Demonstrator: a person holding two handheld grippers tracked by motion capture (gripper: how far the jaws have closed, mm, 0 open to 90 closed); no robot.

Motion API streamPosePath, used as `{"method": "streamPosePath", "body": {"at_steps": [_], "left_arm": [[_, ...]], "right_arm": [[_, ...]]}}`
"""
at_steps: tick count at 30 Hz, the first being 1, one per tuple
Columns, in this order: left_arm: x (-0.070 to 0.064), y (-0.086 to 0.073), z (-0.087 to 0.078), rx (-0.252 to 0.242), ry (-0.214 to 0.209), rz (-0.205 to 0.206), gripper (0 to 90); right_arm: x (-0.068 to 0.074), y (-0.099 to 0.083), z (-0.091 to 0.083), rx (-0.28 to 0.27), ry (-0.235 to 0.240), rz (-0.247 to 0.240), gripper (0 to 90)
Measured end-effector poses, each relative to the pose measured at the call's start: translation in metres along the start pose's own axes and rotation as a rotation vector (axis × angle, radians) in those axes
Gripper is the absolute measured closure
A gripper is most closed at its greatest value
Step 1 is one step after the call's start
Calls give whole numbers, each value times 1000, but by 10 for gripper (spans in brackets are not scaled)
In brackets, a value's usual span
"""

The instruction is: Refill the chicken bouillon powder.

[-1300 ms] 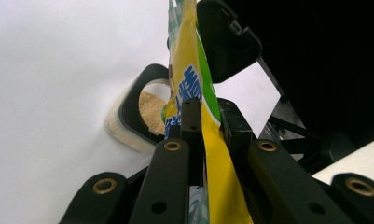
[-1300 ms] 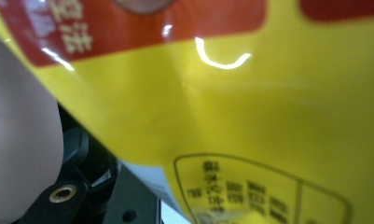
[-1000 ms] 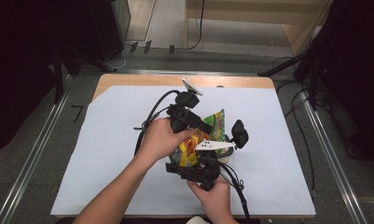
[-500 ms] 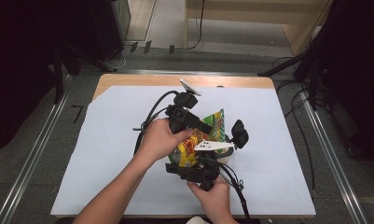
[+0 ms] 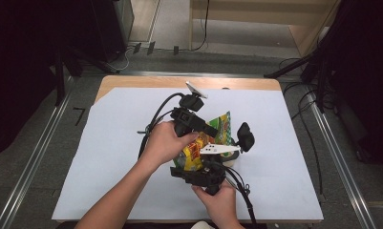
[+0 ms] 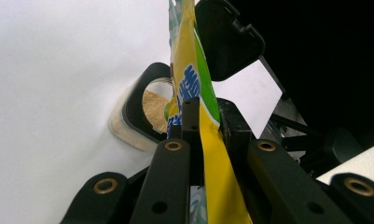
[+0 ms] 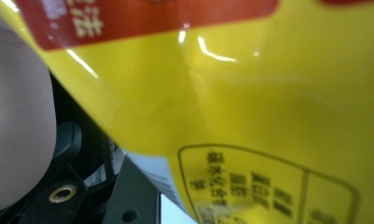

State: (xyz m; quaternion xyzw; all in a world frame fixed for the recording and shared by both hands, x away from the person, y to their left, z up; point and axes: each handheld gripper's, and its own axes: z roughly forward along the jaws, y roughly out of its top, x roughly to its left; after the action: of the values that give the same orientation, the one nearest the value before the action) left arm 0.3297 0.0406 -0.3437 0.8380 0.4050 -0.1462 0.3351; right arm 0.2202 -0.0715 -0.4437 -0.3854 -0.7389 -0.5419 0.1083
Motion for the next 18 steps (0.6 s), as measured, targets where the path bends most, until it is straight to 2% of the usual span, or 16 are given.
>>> {"method": "streamPosePath", "body": {"at_steps": [10,12,14,16,18], "left_arm": [[-2,-1,-1,-5,12,2,836],[-2,-1,-2,-4,9,6,836],[-1,-1,-1,-4,2,-7,833],[1,-1,-2,10,-7,-6,833],[1,-1,-3,7,-7,-9,834]], "right_arm": [[0,1,0,3,2,-4,682],[0,1,0,2,3,-4,682],[1,1,0,0,-2,-8,683],[2,1,0,6,0,12,683],[4,1,1,4,-3,11,683]]}}
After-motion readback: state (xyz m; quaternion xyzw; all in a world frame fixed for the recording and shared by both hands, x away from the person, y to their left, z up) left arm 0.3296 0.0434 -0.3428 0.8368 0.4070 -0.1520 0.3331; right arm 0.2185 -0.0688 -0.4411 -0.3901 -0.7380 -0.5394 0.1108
